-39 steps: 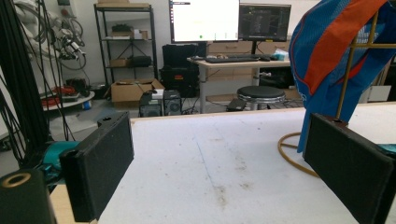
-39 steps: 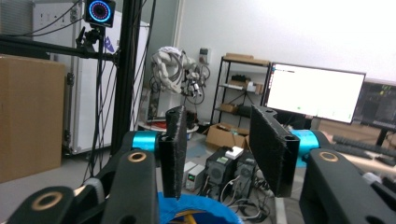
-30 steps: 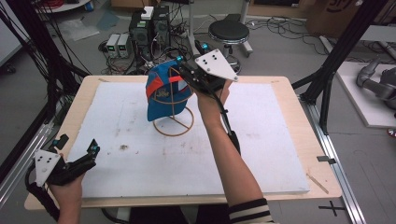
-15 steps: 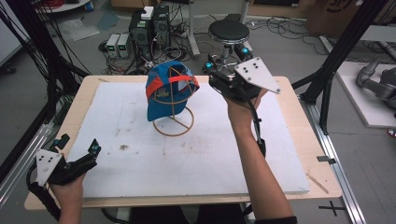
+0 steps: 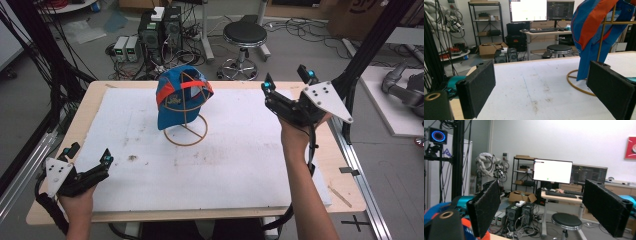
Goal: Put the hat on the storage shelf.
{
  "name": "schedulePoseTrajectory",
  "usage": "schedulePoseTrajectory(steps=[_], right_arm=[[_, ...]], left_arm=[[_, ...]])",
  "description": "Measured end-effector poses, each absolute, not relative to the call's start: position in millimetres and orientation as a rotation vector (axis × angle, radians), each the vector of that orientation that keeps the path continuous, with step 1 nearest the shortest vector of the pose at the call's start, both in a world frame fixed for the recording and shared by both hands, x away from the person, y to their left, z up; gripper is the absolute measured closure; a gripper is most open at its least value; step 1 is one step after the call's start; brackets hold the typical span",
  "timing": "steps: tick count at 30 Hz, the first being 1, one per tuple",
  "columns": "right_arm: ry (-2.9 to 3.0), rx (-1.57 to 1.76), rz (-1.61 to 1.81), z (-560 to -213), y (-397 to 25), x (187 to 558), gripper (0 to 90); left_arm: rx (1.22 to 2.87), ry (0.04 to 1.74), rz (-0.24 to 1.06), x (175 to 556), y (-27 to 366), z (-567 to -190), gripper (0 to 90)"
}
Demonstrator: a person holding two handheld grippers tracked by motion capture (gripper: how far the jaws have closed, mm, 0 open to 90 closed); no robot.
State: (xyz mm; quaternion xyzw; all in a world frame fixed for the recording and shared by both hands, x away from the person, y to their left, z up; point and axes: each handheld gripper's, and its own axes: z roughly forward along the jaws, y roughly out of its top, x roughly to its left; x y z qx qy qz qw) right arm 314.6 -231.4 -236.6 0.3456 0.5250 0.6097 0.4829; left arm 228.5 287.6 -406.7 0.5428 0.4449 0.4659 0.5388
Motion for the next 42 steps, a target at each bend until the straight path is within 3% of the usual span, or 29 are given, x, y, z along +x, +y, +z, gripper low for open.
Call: schedulePoseTrajectory(steps=[15, 42], right_arm=[[1.236, 0.929, 1.490, -257, -285, 283, 11.3], [1.325, 1.076, 1.420, -355, -326, 256, 2.7]], left_arm=[[1.304, 1.046, 1.107, 231, 281, -407, 9.1], [1.303, 1.046, 1.114, 229, 282, -406, 9.1]])
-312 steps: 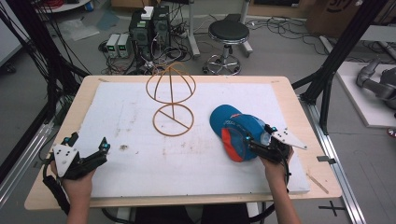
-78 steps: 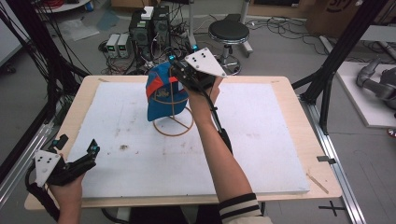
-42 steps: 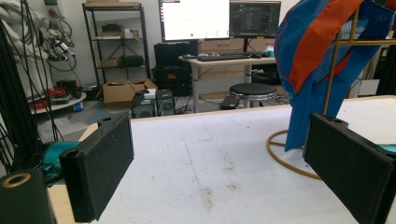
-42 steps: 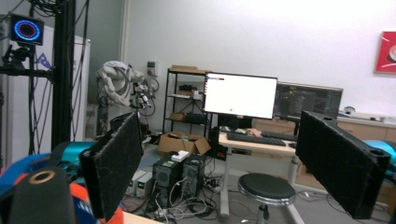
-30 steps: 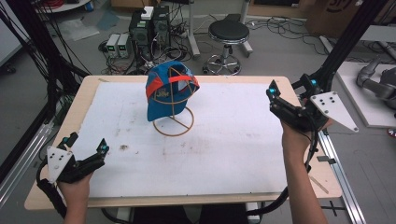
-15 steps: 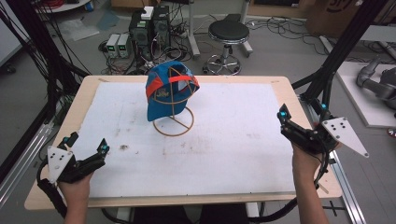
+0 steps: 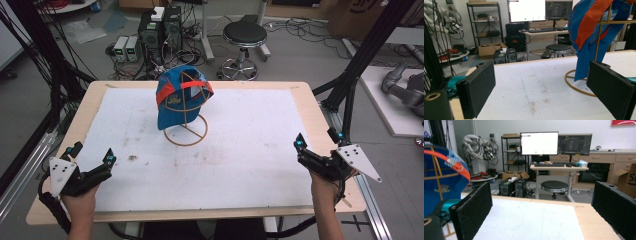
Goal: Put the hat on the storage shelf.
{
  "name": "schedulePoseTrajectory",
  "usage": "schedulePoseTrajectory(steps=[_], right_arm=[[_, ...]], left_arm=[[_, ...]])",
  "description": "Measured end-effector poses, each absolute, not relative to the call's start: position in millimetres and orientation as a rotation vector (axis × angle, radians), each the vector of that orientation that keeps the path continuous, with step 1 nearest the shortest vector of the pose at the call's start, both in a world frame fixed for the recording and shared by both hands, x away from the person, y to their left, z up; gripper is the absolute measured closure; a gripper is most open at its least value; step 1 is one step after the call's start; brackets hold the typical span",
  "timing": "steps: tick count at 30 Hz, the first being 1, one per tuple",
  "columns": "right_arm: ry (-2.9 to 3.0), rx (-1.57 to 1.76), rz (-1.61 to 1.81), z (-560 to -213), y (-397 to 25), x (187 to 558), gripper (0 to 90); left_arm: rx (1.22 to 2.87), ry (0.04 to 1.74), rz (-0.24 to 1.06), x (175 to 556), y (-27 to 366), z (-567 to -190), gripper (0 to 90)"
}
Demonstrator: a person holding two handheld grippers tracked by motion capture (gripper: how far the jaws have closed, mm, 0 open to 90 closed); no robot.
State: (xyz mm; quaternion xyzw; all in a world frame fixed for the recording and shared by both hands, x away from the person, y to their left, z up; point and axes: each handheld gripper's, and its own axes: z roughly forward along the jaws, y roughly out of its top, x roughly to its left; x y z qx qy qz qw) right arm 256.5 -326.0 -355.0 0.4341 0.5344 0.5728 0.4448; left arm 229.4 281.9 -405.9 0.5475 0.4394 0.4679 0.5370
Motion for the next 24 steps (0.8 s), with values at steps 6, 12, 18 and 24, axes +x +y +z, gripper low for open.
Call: schedulePoseTrajectory(steps=[6, 12, 18, 24], right_arm=[[1.343, 1.113, 1.408, -375, -329, 254, 1.9], [1.346, 1.105, 1.390, -388, -332, 250, 1.3], [1.370, 1.138, 1.375, -404, -334, 247, 1.3], [1.380, 1.158, 1.388, -412, -337, 250, 1.4]], left_arm=[[1.303, 1.049, 1.113, 229, 283, -407, 9.1], [1.293, 1.052, 1.109, 228, 285, -407, 9.0], [1.290, 1.062, 1.108, 228, 288, -408, 9.0], [1.290, 1.068, 1.110, 229, 288, -409, 9.0]])
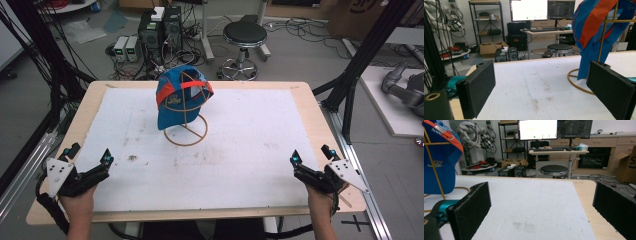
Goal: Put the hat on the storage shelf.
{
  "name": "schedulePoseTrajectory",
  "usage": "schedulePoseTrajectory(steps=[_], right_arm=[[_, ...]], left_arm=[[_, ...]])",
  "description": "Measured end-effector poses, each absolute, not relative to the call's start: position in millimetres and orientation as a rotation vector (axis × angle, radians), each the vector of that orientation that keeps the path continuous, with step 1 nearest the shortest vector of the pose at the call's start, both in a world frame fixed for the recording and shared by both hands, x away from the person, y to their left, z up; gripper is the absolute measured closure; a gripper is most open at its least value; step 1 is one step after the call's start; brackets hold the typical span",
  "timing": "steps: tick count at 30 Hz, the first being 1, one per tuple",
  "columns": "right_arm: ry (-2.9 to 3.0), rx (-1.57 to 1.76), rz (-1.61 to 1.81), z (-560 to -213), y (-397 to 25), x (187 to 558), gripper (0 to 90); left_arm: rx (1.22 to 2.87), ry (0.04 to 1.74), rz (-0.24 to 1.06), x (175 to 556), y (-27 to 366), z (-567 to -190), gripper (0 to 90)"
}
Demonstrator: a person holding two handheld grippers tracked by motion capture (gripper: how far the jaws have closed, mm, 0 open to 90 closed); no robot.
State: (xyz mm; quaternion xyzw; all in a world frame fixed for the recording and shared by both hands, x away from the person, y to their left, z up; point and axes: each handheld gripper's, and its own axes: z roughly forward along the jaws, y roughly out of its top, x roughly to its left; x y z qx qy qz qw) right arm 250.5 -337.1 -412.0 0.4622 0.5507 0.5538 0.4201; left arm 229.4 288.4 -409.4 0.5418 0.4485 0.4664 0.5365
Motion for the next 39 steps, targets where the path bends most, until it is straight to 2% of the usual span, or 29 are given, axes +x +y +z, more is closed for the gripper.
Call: schedulePoseTrajectory(steps=[39], right_arm=[[1.395, 1.120, 1.424, -414.5, -340.5, 252.0, 1.4]], left_arm=[[1.291, 1.076, 1.124, 227.1, 289.1, -408.5, 9.0]])
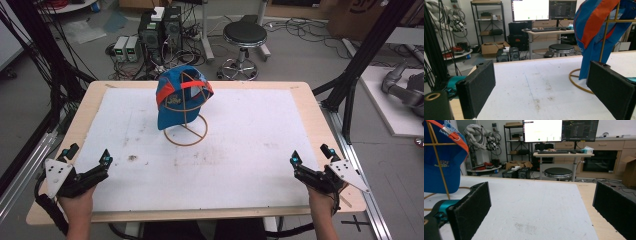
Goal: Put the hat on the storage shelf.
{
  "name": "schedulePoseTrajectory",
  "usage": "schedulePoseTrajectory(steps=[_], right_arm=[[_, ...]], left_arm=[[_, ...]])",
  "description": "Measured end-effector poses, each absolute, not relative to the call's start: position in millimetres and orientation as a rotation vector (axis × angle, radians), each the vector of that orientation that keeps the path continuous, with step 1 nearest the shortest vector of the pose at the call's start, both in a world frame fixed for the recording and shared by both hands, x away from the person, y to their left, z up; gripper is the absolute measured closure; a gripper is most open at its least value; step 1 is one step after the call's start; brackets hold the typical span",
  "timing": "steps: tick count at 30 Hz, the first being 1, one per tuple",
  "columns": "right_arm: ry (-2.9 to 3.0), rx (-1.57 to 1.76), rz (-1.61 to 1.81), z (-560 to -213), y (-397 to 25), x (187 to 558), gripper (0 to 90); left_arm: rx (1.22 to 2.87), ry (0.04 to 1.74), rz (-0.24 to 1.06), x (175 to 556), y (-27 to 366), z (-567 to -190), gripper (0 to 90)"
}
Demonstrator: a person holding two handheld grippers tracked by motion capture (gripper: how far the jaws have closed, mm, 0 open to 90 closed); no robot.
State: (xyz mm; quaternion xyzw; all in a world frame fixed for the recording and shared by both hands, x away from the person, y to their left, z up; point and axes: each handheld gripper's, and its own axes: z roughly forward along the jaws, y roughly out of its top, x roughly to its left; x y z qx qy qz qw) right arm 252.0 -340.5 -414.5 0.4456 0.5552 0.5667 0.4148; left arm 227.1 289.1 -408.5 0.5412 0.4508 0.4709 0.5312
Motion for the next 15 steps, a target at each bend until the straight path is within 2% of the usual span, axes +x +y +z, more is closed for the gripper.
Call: schedulePoseTrajectory(steps=[15], right_arm=[[1.387, 1.108, 1.441, -413.4, -340.8, 251.0, 1.4]], left_arm=[[1.290, 1.077, 1.123, 227.9, 288.6, -408.6, 9.0]])
